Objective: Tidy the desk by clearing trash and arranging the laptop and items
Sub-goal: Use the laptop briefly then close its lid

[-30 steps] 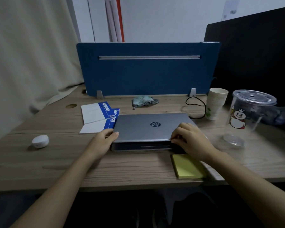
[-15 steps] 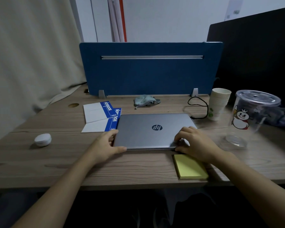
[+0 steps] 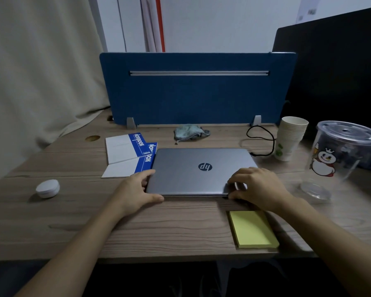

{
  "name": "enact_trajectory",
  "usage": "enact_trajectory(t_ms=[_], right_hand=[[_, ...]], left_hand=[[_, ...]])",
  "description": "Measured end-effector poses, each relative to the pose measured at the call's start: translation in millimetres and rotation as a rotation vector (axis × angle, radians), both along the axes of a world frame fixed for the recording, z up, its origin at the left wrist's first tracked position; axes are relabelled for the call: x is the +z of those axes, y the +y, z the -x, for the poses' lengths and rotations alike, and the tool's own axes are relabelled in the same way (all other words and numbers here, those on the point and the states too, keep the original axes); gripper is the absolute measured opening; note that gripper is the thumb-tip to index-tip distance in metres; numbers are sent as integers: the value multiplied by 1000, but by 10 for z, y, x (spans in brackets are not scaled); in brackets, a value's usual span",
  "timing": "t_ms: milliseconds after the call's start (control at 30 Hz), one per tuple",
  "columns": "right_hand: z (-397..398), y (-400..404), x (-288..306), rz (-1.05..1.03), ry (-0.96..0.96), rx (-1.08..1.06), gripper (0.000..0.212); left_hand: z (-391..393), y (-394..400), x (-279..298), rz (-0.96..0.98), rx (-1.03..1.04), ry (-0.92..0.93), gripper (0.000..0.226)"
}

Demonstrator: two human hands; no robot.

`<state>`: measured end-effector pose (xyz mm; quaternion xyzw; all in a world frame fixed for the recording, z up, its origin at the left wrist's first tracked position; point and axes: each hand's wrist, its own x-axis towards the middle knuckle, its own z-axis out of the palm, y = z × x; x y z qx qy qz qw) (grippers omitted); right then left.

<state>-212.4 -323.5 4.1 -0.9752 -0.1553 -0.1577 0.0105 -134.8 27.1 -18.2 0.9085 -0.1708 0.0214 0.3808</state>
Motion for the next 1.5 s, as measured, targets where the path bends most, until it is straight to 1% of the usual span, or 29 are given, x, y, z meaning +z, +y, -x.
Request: enact_trajectory(t_ms=[200,500,667,933,1300,1433,1500], right_hand=[[-170,-16,7,11,-2,6,30],[-561,-97,-52,20,-62,-51,20],[-768,-124,-23,72,-37,-47,27],[-1008,-141,-36,56,-69,-82,26],[-1296,-212,-63,30,-77,-82,23],[-1394,-250,-18,4,-7,-18,36],[-1493,-231,27,-78,37,0,45]], left_hand=[[-179,-91,27,-53,27,-25,88],[-557,-240,13,-126,99,-31,87],[-746,-247,26,-245,129,-35,88],[-1015,-319,27,-228,127,-20,83],[-1329,-397,17,-270,150,-23,88],[-1419,-371,65,-289,101,13,92],[-1474,-345,120,-246,44,41,90]])
